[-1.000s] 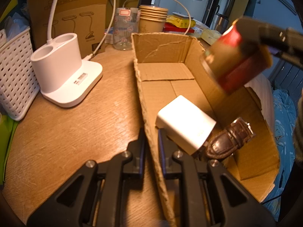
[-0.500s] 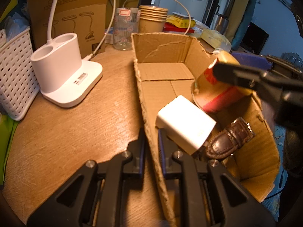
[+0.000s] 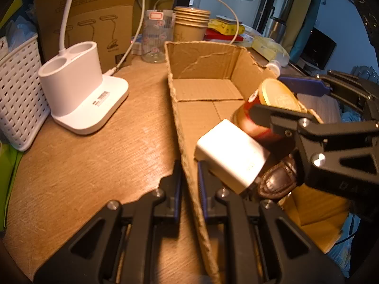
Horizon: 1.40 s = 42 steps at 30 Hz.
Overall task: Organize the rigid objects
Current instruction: 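Carry the jar into the box and open the right gripper, then move the open right gripper to the black Honda car key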
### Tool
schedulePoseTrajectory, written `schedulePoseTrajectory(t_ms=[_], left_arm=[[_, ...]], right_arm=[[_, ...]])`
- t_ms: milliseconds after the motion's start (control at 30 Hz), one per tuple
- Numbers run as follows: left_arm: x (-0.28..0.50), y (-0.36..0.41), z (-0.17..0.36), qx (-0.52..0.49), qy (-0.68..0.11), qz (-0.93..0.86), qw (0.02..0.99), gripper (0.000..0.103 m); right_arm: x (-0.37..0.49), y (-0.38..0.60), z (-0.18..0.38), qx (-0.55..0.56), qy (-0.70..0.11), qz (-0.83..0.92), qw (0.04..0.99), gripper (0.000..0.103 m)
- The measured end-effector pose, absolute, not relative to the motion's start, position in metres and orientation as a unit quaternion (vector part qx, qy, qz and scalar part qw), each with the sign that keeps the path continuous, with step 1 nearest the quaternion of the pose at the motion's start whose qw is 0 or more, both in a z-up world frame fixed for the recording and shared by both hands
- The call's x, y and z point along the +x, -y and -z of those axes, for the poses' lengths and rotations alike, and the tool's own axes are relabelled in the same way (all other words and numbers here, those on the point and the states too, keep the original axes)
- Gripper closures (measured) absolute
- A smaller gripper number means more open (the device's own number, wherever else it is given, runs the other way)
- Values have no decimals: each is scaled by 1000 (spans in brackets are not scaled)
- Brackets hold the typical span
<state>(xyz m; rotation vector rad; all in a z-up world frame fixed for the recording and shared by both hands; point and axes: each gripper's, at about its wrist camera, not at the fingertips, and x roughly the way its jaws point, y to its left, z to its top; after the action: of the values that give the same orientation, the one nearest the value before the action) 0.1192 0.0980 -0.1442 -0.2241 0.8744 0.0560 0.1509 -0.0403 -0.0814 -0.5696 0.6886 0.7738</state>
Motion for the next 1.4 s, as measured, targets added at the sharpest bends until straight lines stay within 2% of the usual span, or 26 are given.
schedulePoseTrajectory(t_ms=[567, 1400], left_arm=[[119, -98, 144, -108, -422, -27, 900, 89], [119, -99, 144, -108, -422, -27, 900, 89]], right_arm=[[155, 49, 70, -210, -342, -389, 829, 38], [177, 97, 49, -167, -333, -346, 861, 38]])
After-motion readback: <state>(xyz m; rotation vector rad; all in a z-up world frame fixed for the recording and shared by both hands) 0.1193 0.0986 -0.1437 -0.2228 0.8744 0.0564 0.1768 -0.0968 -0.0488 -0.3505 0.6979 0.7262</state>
